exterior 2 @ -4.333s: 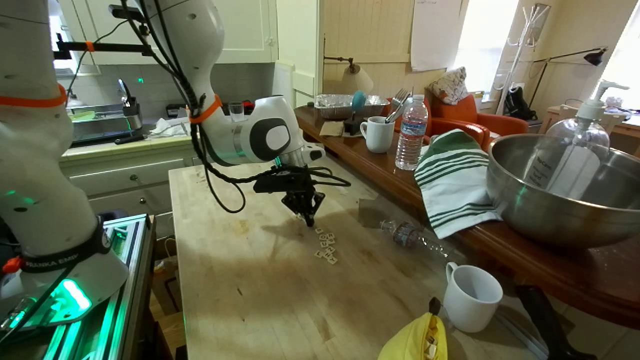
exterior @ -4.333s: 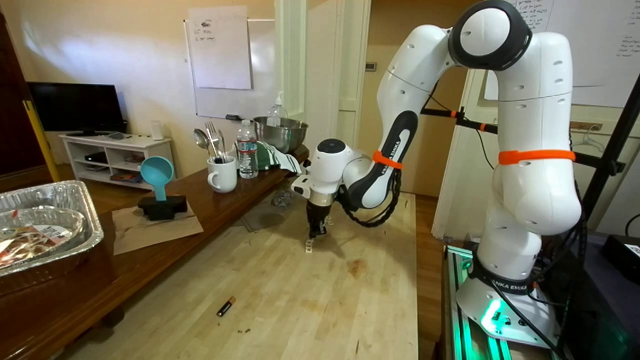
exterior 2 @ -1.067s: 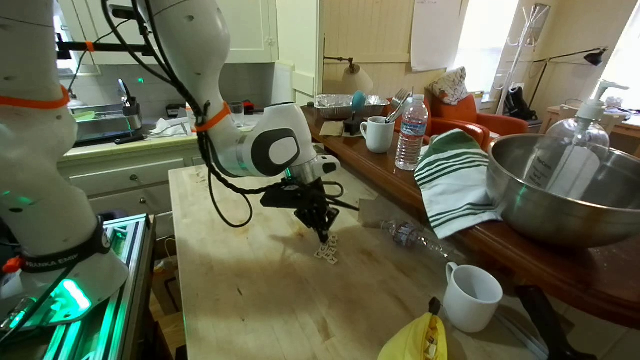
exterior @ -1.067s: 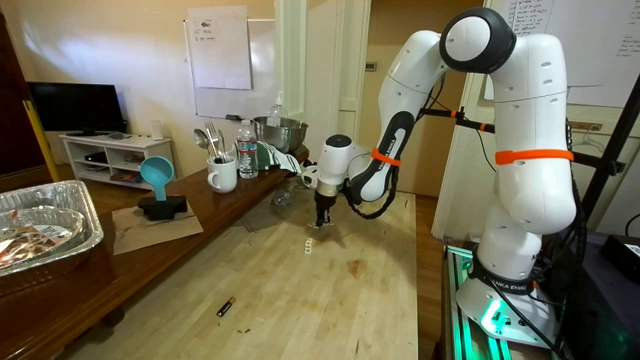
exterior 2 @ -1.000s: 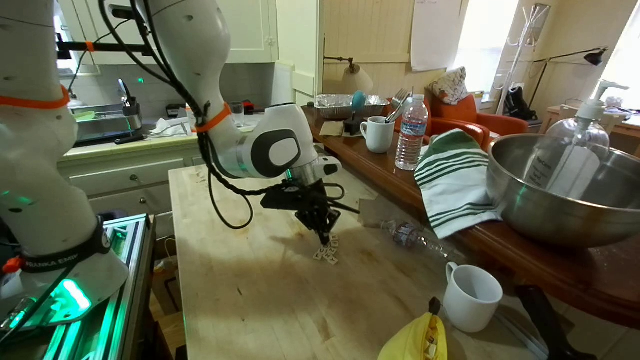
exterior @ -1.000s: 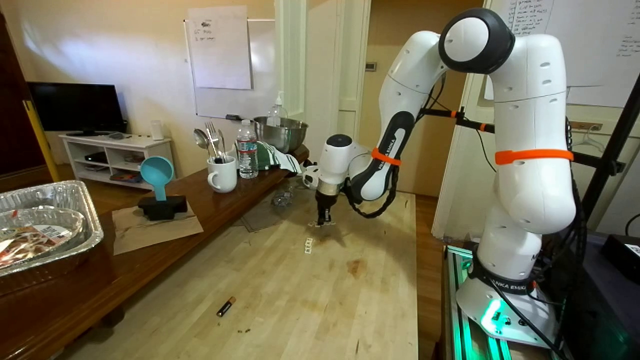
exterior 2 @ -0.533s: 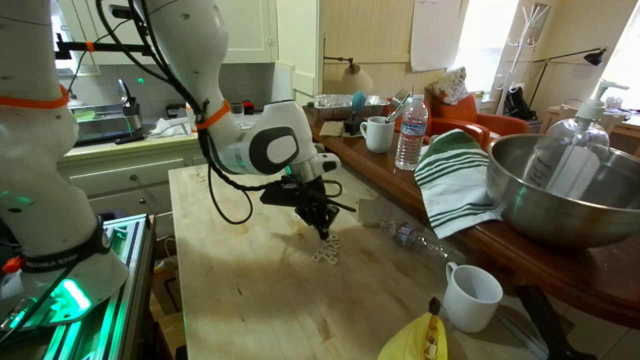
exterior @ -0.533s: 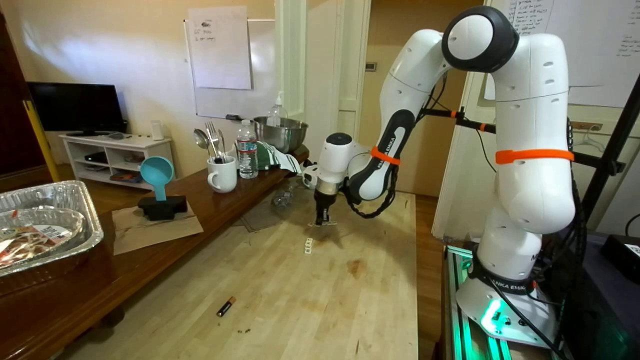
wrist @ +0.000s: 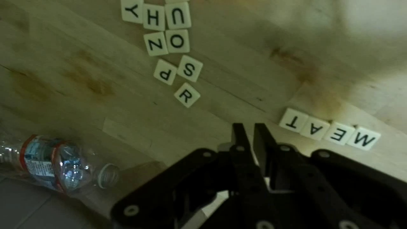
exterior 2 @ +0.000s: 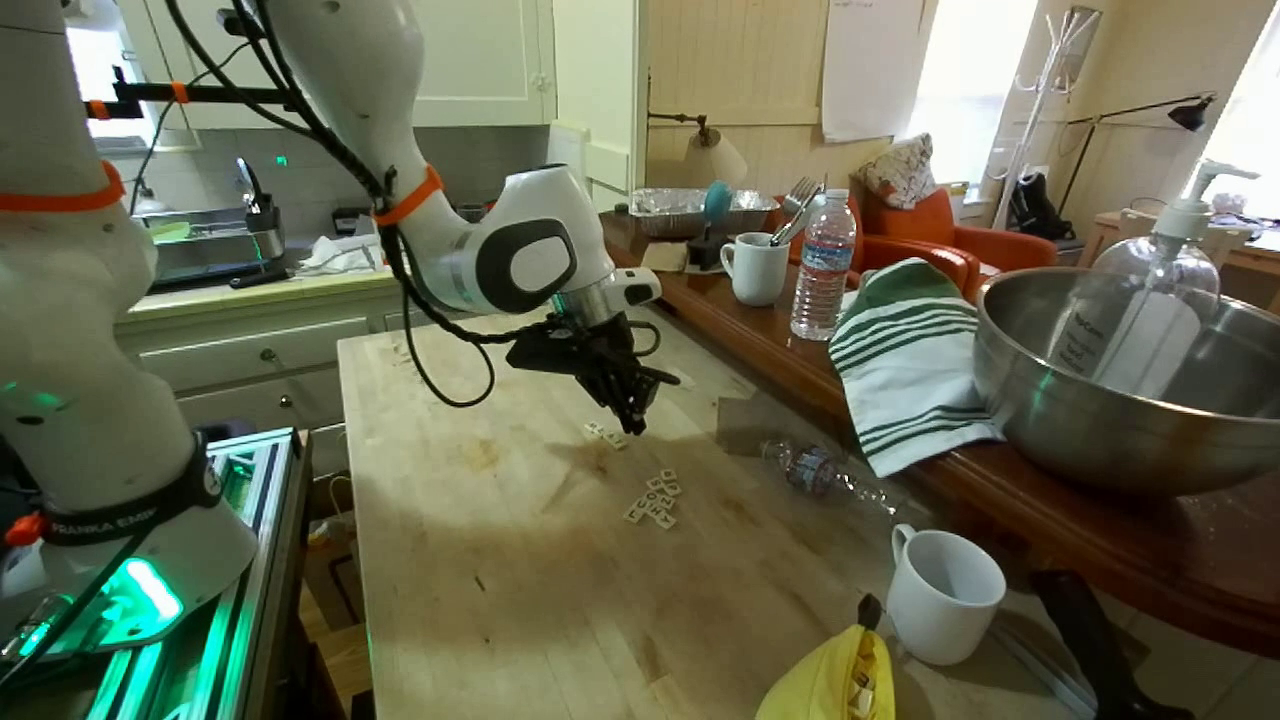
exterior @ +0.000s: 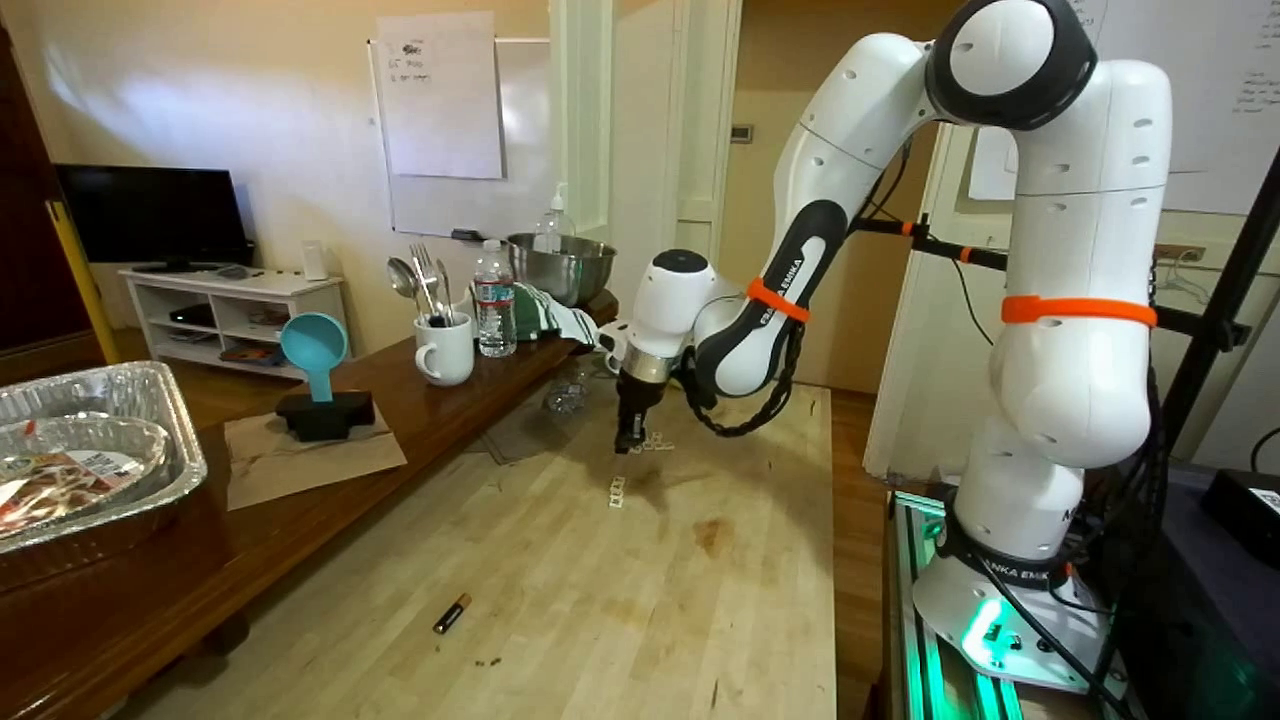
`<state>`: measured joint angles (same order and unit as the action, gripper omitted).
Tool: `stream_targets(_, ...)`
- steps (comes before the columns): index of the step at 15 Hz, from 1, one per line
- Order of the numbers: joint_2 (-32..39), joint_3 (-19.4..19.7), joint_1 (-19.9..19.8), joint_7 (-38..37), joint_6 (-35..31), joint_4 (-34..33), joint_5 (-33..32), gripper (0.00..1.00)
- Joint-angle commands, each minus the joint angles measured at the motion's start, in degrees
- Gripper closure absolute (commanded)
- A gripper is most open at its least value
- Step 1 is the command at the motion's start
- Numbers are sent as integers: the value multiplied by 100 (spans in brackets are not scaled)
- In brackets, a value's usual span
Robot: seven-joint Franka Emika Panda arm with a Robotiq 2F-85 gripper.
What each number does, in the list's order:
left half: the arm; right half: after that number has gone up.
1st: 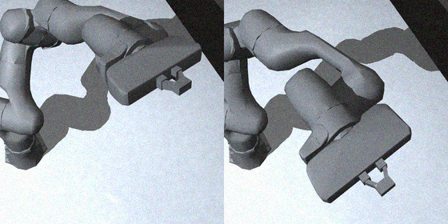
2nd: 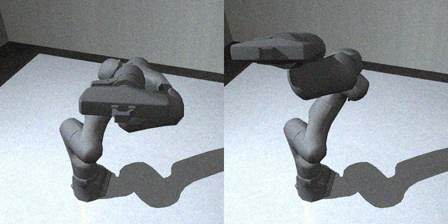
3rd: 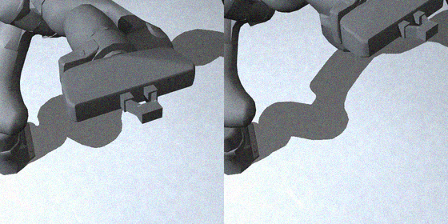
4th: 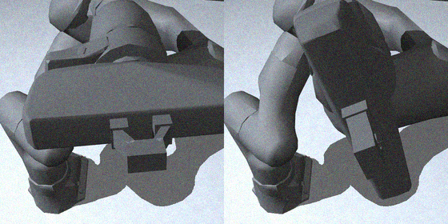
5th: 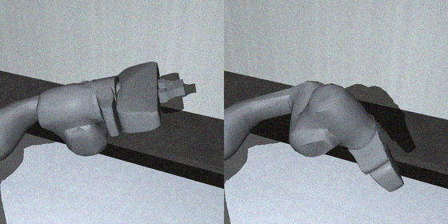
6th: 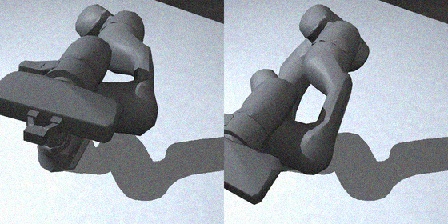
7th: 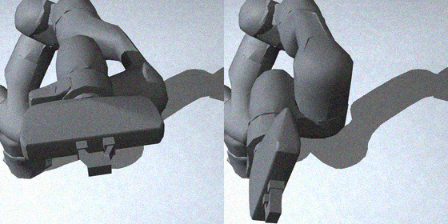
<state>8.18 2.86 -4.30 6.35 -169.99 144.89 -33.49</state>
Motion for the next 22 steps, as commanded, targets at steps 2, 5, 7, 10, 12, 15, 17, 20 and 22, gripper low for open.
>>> stream_targets(2,-223,-438,0,63,1,242,824,46)
stream_targets(5,-215,-471,229,247,96,232,1500,23)
stream_targets(7,-215,-520,296,234,189,211,1804,9)
stream_targets(10,-253,-565,359,198,395,183,2161,0)
stream_targets(12,-302,-549,395,173,578,168,2270,0)
stream_targets(15,-379,-531,426,170,929,125,2363,0)
stream_targets(17,-445,-507,440,128,1147,95,2343,0)
stream_targets(20,-572,-498,444,91,1421,79,2324,0)
stream_targets(22,-649,-515,438,191,1582,81,2384,0)
